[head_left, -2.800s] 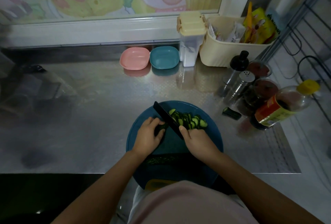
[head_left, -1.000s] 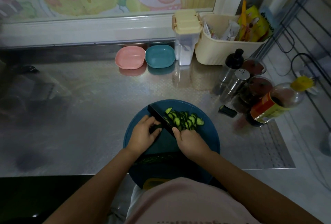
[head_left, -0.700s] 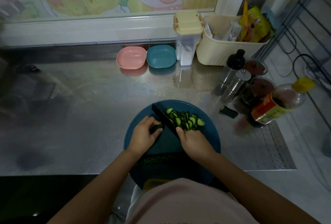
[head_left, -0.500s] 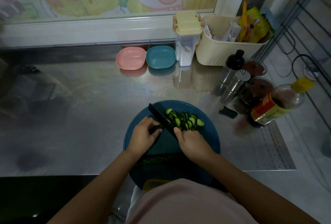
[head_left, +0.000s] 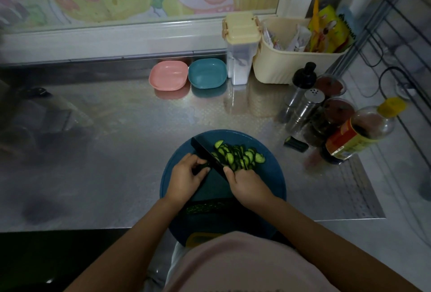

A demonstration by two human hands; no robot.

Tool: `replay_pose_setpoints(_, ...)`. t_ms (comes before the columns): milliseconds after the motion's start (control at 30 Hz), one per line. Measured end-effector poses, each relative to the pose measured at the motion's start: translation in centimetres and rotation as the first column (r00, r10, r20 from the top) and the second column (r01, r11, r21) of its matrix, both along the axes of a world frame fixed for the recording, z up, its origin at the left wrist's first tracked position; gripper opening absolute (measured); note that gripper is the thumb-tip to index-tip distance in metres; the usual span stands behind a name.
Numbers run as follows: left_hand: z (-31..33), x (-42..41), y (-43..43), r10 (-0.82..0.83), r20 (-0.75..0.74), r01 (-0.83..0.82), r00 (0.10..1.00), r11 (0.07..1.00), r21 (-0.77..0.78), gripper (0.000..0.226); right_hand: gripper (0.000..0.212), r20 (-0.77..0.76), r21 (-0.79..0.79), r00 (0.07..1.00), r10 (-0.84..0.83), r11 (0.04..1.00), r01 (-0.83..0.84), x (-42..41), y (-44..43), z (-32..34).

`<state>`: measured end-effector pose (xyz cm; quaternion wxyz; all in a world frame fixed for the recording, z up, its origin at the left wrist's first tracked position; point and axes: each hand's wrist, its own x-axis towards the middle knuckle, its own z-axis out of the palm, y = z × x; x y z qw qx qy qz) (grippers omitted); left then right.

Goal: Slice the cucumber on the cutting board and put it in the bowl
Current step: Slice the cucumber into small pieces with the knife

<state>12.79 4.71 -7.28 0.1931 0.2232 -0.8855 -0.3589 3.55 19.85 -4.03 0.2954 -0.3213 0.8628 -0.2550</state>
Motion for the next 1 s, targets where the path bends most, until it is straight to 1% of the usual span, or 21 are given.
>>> replay_pose_setpoints(233,0.0,-0.1,-0.1,0.015,0.013,-0.015,1.0,0.998,0.053,0.014,0.061,0.013,0.024,0.999,-0.034,0.999,0.033,-0.5,0.8,0.7)
replay_pose_setpoints(567,0.2,-0.1,0.1,0.019,0.009,-0.019,1.0,0.999,0.049,0.014,0.061,0.036,-0.021,0.999,-0.004,1.0,0.005,-0.2,1.0,1.8)
replay_pose_setpoints(833,0.2,0.0,0.1,0.007,0.025,-0.008,1.0,0.999,0.037,0.013,0.061,0.051,-0.02,0.999,0.007,1.0,-0.006,-0.2,0.8,1.3)
replay_pose_setpoints(1000,0.2,0.1,0.4,0.001,0.006,-0.001,1.0,1.0,0.017,0.013,0.061,0.058,-0.011,0.998,0.008,1.0,-0.008,0.0,0.2,0.5)
